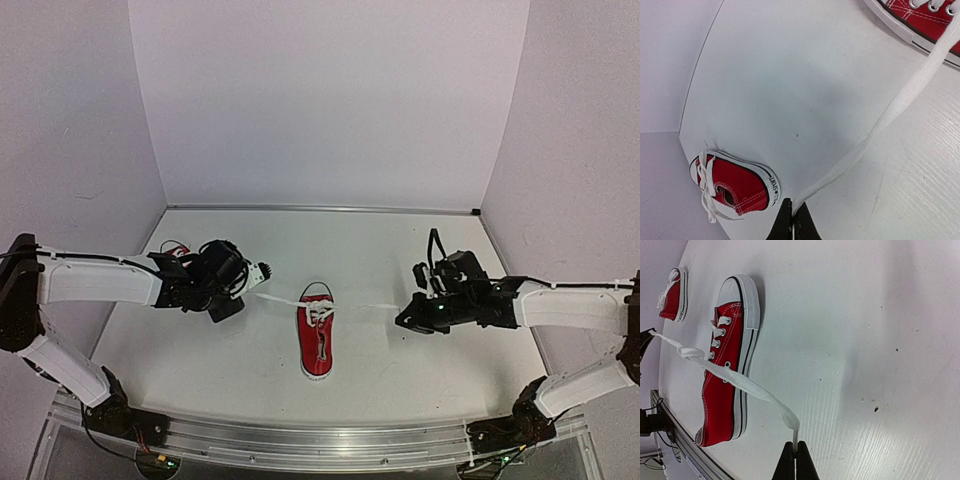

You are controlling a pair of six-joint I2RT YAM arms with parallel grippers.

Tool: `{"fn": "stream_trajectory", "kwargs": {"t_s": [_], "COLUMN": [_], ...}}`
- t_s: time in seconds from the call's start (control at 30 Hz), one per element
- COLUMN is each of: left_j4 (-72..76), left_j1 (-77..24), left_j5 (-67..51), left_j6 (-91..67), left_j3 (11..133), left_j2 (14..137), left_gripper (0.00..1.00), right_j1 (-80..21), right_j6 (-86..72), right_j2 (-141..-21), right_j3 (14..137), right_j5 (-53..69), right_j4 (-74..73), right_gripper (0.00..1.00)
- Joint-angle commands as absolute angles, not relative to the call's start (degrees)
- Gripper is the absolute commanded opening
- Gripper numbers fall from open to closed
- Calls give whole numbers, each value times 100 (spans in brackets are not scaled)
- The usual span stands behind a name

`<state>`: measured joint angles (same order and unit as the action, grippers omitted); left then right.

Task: Tie the shoes

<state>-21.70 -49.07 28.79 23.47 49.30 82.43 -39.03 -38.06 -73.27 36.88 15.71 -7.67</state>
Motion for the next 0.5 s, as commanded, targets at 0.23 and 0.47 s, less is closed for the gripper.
{"fn": "stream_trajectory", "kwargs": {"t_s": [0.23,0.47], "left_j4": [-3564,-4169], "left_j1": [-4849,-4758], "left_j5": [3505,3559], "left_j6": [1575,1289], "left_j3": [4996,4829], "left_j2": [8122,8305], "left_gripper": [0,0], "right_j1": [-3876,-3876], "right_j6": [-4740,-5470], "right_j2": [-6258,-5499], "right_j3": [3185,2925], "right_j5": [356,-485], "right_j4": [-1755,-2587], "right_gripper": [0,0]}}
